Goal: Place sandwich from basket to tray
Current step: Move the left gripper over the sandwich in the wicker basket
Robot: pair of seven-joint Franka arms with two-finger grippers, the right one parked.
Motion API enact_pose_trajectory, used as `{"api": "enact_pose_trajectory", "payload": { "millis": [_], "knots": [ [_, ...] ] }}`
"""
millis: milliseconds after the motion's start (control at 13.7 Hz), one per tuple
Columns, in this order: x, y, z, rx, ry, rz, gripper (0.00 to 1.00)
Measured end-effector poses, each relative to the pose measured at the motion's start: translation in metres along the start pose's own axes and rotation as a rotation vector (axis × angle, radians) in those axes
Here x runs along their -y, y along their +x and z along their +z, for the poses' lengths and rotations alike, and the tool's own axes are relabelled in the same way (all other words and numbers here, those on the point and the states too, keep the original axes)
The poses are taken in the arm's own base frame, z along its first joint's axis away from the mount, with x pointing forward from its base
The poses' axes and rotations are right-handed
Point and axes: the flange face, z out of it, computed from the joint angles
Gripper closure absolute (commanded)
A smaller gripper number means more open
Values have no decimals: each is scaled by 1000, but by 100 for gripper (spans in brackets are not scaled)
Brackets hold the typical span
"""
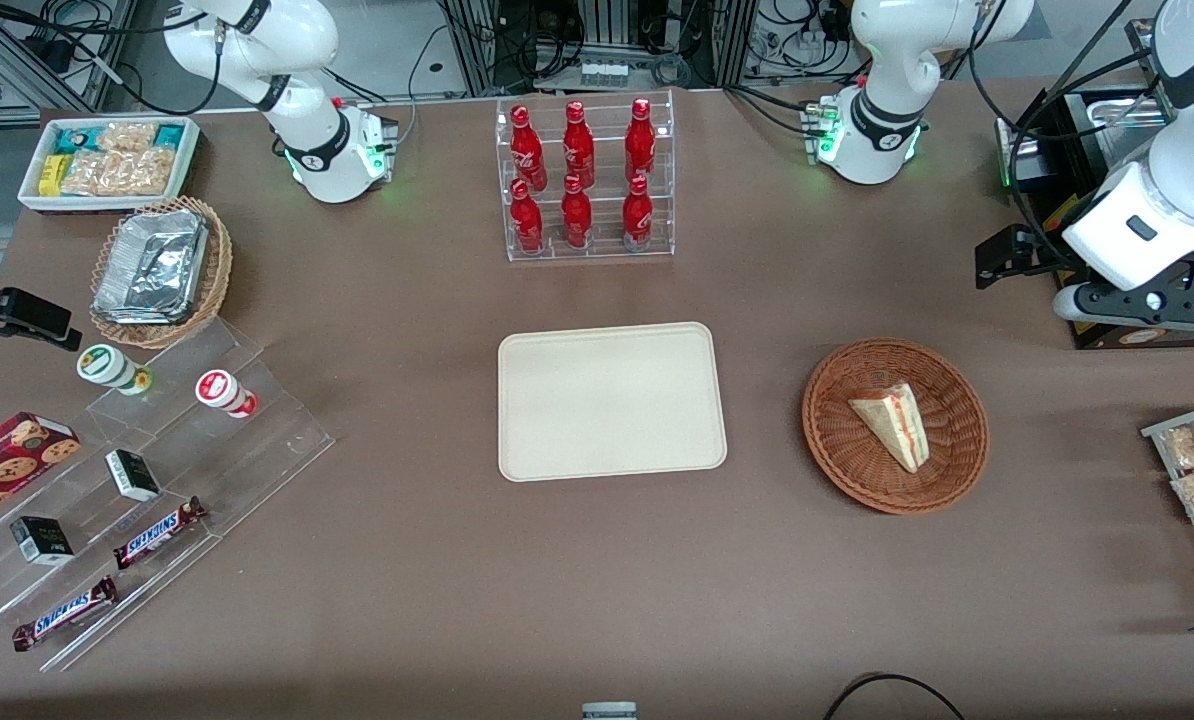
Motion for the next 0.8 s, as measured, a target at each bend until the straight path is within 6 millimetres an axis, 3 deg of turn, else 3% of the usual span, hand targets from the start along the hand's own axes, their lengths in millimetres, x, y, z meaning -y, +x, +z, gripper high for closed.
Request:
{"api": "enact_pose_trajectory", "payload": {
  "millis": [365,511,803],
  "knots": [
    [0,5,10,16,-1,3,0],
    [0,23,35,28,-4,8,0],
    [-14,61,108,79,-5,41,0]
  ]
}}
